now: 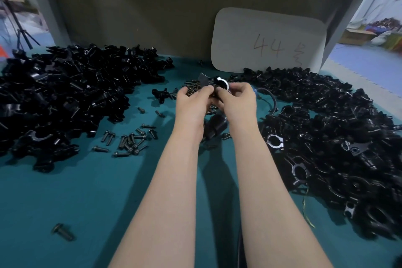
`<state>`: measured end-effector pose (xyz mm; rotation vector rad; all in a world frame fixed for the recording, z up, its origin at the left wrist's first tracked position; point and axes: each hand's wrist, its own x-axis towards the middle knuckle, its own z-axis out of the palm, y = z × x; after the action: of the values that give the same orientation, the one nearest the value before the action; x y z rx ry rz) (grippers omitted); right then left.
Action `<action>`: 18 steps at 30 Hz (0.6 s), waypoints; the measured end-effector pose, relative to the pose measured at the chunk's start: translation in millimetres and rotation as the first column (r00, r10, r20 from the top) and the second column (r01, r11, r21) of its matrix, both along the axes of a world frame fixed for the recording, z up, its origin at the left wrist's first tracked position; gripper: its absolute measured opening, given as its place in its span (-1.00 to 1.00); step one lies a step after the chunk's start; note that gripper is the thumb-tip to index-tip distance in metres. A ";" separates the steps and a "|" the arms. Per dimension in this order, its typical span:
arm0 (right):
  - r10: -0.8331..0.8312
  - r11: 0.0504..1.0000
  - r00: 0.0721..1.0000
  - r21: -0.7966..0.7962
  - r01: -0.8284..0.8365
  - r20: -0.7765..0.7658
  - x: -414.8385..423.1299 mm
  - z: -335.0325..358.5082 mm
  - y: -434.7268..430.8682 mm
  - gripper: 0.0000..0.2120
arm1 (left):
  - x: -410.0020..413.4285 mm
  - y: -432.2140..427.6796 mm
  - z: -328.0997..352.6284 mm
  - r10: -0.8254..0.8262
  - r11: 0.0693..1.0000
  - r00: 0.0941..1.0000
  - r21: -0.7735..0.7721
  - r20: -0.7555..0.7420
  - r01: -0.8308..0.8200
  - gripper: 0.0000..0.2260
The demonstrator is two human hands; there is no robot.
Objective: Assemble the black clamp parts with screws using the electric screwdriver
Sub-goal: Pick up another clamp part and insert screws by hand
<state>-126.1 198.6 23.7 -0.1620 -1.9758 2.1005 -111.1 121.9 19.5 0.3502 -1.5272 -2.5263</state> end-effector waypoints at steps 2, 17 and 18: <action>-0.014 0.993 0.998 0.119 0.020 -0.054 1.2 -0.7 0.1 -0.84 | 0.4 -4.1 -0.1 -0.053 0.998 0.999 0.018 -0.008 0.054 -0.83; 0.159 0.887 0.968 0.459 -0.052 -0.197 2.7 -4.8 1.7 -0.84 | 2.3 -18.0 1.4 -0.114 0.964 0.973 0.257 0.201 0.059 -0.85; 0.166 0.877 0.968 0.478 -0.058 -0.188 1.9 -5.7 1.7 -0.86 | 2.3 -19.0 1.1 -0.104 0.966 0.972 0.256 0.211 0.048 -0.87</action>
<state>-124.1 200.3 18.1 0.2772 -2.3200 1.5459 -108.8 102.9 20.5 0.6420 -1.3125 -2.8300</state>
